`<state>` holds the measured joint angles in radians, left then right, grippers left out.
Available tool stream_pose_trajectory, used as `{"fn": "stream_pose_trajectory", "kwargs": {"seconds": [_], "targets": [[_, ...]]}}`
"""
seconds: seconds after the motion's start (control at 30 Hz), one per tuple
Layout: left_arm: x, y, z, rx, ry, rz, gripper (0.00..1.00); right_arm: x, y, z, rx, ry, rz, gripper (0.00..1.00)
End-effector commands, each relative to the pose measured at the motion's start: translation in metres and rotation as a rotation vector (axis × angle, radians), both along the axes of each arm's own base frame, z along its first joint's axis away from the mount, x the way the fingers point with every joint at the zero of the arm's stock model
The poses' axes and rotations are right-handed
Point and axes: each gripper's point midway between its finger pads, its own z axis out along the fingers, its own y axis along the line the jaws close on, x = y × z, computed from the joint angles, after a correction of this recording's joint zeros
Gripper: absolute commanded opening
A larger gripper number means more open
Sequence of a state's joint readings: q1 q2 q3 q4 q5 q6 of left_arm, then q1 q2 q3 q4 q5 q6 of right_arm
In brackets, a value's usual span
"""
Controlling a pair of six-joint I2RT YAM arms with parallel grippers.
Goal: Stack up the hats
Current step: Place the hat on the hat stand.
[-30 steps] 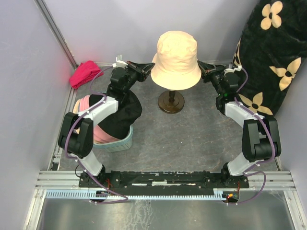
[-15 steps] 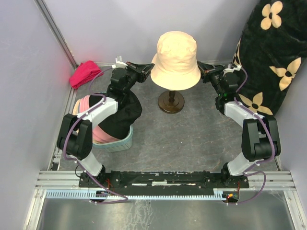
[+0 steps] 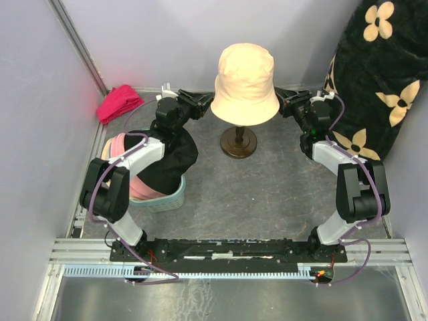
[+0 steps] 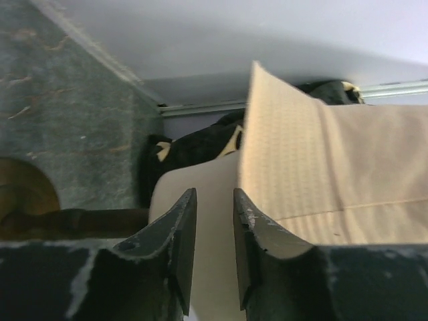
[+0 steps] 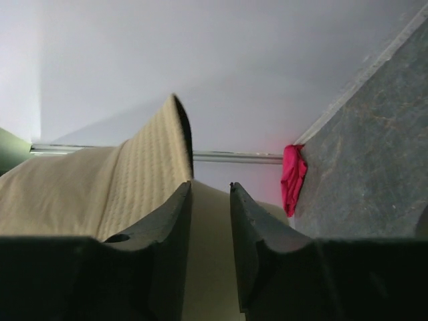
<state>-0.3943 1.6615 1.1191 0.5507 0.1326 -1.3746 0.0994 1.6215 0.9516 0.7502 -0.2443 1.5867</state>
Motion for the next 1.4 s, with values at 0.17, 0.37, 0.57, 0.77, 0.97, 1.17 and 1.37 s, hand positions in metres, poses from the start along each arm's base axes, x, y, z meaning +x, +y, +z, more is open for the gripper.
{"fn": "stream_pose_trajectory", "kwargs": {"seconds": [0.17,0.37,0.57,0.77,0.97,1.17,1.37], "targets": [[-0.001,0.008,-0.005,0.045,0.008,0.04,0.51,0.002,-0.01,0.001,-0.056,0.001,-0.023,0.46],[-0.001,0.02,0.01,0.059,-0.011,0.098,0.56,-0.005,-0.027,0.001,-0.09,0.026,-0.092,0.5],[-0.003,0.034,0.032,0.063,-0.024,0.168,0.59,-0.019,-0.041,0.021,-0.224,0.007,-0.158,0.52],[-0.005,0.047,0.074,0.08,-0.082,0.227,0.61,-0.036,-0.05,0.055,-0.339,-0.04,-0.198,0.53],[-0.012,0.063,0.12,0.093,-0.137,0.284,0.63,-0.054,-0.057,0.091,-0.469,-0.093,-0.228,0.53],[-0.03,0.089,0.161,0.139,-0.182,0.365,0.64,-0.076,-0.065,0.133,-0.649,-0.142,-0.256,0.54],[-0.057,0.126,0.184,0.238,-0.201,0.486,0.66,-0.106,-0.033,0.206,-0.923,-0.312,-0.176,0.54]]}}
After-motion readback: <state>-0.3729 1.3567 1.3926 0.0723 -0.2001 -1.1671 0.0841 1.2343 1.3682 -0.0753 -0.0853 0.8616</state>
